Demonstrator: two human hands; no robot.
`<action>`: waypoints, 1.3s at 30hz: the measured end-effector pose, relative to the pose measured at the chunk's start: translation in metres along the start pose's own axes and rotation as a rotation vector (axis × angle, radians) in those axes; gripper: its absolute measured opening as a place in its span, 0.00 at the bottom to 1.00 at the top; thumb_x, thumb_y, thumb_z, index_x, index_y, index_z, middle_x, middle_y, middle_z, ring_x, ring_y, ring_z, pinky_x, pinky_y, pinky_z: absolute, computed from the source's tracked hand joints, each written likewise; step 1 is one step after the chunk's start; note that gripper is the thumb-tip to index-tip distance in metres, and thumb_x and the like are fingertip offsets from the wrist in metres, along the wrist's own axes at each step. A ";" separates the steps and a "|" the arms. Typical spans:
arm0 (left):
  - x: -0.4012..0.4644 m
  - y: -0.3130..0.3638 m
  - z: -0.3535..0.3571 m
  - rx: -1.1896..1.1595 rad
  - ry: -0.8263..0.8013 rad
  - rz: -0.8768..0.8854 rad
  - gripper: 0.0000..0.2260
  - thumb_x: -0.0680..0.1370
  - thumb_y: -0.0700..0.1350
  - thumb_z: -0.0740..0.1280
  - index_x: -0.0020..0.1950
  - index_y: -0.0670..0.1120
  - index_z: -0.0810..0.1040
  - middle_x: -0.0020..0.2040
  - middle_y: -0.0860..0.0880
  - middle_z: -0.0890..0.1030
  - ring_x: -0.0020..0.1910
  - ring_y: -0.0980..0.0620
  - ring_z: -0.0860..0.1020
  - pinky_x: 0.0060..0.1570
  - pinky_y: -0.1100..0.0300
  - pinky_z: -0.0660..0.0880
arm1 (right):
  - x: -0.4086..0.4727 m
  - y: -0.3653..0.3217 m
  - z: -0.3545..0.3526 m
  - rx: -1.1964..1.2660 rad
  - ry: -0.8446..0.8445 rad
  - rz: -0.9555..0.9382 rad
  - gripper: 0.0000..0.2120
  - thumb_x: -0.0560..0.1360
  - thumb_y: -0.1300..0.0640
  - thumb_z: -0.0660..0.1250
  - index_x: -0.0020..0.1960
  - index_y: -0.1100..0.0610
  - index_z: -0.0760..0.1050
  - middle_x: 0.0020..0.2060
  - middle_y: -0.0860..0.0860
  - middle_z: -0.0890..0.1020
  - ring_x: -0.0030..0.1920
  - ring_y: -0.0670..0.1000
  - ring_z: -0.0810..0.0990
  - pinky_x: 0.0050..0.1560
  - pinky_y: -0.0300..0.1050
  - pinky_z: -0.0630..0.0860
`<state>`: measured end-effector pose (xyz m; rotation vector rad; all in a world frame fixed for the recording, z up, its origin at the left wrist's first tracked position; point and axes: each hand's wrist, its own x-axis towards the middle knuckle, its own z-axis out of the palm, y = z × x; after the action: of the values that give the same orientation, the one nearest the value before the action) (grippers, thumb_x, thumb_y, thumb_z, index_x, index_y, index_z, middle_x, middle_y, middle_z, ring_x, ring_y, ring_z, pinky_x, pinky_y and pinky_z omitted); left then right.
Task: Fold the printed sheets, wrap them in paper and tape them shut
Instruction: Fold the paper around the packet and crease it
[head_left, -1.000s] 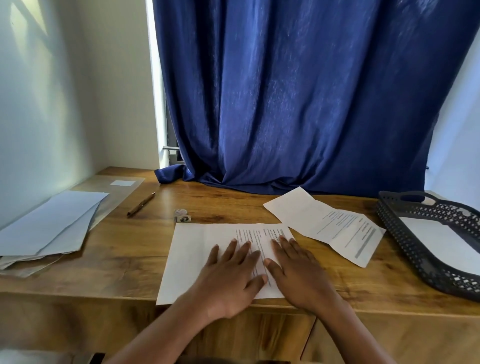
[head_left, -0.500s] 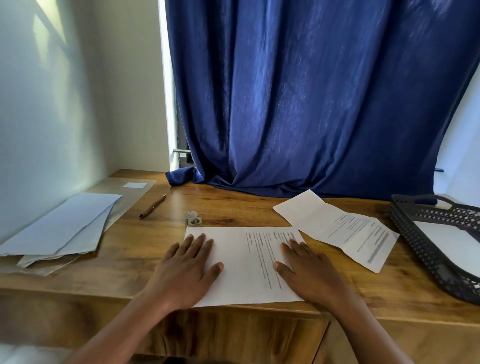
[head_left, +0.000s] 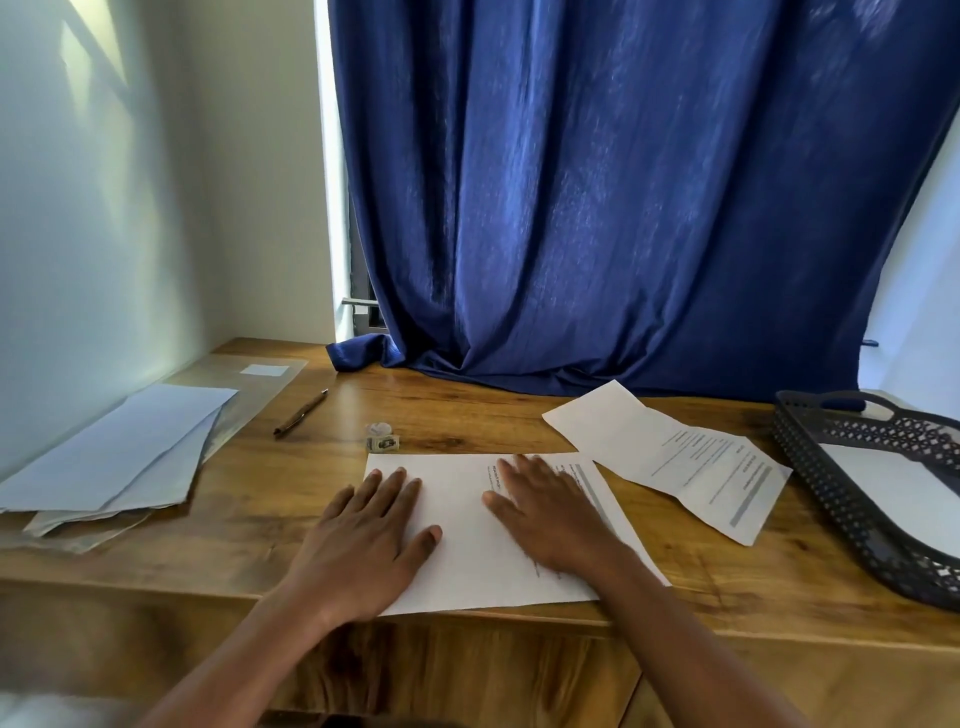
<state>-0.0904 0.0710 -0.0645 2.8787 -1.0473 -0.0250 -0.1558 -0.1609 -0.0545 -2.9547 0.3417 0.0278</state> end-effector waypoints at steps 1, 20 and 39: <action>0.000 0.000 0.001 0.001 0.004 0.000 0.44 0.69 0.73 0.28 0.83 0.56 0.37 0.82 0.54 0.36 0.81 0.54 0.35 0.79 0.53 0.36 | 0.000 0.012 -0.002 -0.021 0.008 0.041 0.33 0.82 0.34 0.42 0.83 0.47 0.44 0.82 0.48 0.46 0.82 0.50 0.42 0.80 0.54 0.41; -0.054 0.026 -0.014 -0.065 0.106 -0.158 0.61 0.57 0.73 0.13 0.83 0.58 0.55 0.81 0.56 0.57 0.79 0.53 0.54 0.79 0.50 0.52 | -0.115 -0.039 -0.005 -0.156 -0.045 -0.351 0.48 0.71 0.23 0.56 0.80 0.40 0.35 0.80 0.40 0.36 0.78 0.44 0.34 0.70 0.50 0.26; -0.018 -0.011 -0.034 -1.182 0.233 0.143 0.39 0.63 0.68 0.79 0.69 0.64 0.68 0.63 0.56 0.83 0.63 0.53 0.81 0.58 0.52 0.82 | -0.103 0.018 -0.026 1.192 0.209 -0.018 0.13 0.75 0.49 0.69 0.58 0.49 0.79 0.50 0.46 0.86 0.52 0.49 0.85 0.50 0.47 0.84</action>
<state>-0.0959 0.0928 -0.0314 1.6925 -0.7795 -0.2119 -0.2600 -0.1598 -0.0283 -1.7749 0.2292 -0.3563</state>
